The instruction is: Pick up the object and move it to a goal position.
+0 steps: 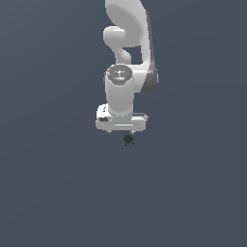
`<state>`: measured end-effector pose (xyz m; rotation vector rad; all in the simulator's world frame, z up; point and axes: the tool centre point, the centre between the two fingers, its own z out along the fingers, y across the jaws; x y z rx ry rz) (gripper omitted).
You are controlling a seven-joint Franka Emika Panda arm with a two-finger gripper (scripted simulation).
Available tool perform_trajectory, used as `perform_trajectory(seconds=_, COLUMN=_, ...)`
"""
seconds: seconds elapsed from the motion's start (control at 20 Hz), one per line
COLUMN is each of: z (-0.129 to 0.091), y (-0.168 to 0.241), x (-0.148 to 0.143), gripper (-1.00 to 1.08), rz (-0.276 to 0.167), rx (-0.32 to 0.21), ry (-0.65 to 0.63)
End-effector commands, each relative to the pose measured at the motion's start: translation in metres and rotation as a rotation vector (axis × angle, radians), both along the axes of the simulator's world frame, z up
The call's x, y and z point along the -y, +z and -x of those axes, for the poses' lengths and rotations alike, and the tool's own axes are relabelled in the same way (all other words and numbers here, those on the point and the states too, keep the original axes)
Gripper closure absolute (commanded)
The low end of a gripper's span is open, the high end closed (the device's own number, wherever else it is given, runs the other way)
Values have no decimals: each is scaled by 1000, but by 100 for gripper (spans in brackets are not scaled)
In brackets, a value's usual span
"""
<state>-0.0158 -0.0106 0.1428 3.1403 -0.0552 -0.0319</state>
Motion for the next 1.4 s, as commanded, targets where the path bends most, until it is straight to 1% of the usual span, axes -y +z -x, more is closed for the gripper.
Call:
perform_trajectory(seconds=0.0, z=3, y=-8, x=-4, gripper=-92, rz=0, rx=1, ry=-13)
perform_trajectory(seconds=0.5, z=24, y=-58, x=-28, gripper=-92, rz=1, rx=14, ry=-110)
perform_trajectory(seconds=0.75, z=33, y=-74, x=-35, gripper=-92, rz=1, rx=19, ry=-142)
perform_trajectory(seconds=1.15, z=35, y=-80, x=-37, gripper=-92, rz=1, rx=19, ry=-149)
perform_trajectory(seconds=1.35, z=36, y=-90, x=-37, gripper=-92, rz=1, rx=19, ry=-150)
